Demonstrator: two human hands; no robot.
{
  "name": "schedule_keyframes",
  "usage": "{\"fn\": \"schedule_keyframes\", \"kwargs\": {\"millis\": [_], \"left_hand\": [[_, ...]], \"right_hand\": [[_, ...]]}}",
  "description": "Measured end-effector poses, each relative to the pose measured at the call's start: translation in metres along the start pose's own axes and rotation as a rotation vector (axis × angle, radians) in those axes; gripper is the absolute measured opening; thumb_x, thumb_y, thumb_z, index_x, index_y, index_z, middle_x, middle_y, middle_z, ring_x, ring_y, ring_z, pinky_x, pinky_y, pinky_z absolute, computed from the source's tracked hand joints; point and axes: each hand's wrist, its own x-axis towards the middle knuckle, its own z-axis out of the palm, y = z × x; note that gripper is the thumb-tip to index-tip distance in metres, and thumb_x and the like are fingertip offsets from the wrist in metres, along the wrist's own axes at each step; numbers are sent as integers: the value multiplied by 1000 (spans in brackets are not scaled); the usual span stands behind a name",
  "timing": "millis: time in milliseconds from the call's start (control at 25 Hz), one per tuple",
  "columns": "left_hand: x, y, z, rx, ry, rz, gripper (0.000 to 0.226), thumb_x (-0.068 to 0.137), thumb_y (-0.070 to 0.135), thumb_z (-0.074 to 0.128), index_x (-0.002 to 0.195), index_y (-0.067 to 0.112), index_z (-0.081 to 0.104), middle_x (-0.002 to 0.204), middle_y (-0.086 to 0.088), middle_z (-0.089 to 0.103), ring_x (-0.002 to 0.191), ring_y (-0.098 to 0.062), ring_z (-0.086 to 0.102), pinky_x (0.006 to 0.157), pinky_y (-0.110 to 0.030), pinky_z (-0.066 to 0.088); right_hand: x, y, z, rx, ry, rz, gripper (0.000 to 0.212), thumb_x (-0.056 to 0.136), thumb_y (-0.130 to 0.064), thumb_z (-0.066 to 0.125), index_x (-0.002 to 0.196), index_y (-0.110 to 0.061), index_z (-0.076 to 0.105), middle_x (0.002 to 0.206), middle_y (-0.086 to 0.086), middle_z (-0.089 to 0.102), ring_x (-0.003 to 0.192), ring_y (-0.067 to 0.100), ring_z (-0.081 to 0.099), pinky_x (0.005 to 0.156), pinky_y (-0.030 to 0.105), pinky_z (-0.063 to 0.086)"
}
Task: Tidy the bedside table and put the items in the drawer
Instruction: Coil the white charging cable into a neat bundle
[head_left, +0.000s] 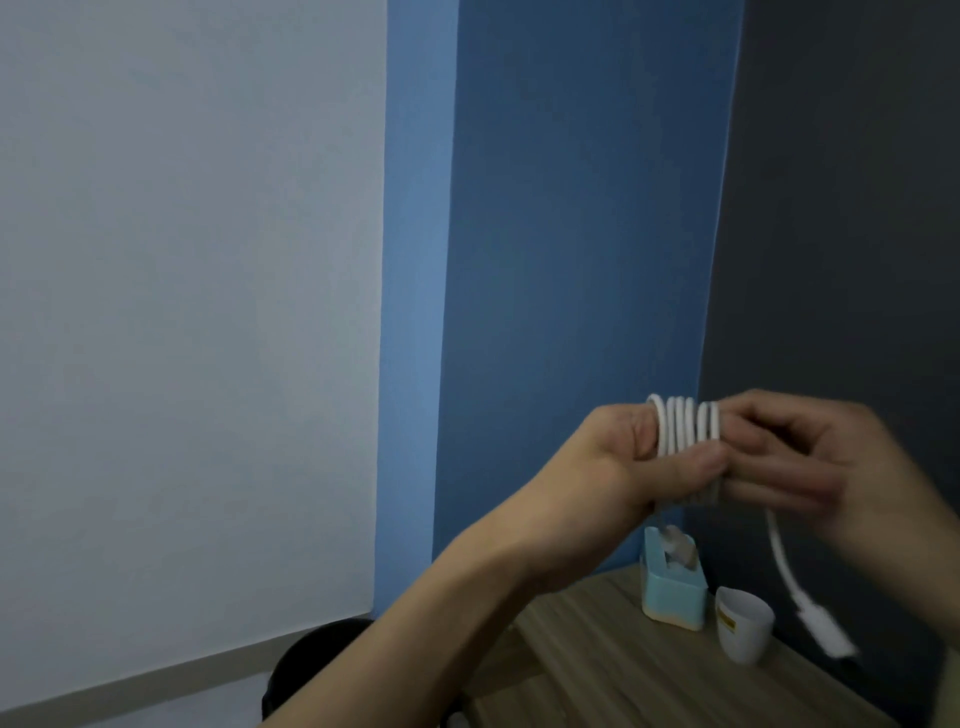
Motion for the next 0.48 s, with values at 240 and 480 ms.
{"fn": "schedule_keyframes", "kwargs": {"millis": [240, 480], "left_hand": [[3, 4, 0, 18, 177, 87, 22, 94, -6, 39, 109, 3, 52, 124, -22, 59, 116, -21, 58, 99, -20, 46], [3, -10, -1, 462, 278, 23, 17, 93, 8, 50, 106, 5, 61, 99, -6, 66, 93, -11, 62, 85, -23, 49]], "right_hand": [[-25, 6, 15, -247, -132, 90, 28, 88, -28, 51, 75, -12, 71, 48, 4, 58, 44, 16, 57, 41, 30, 50], [-19, -14, -2, -1024, 42, -295, 31, 85, -38, 37, 88, -26, 66, 67, -9, 58, 57, 12, 56, 48, 37, 49]]}}
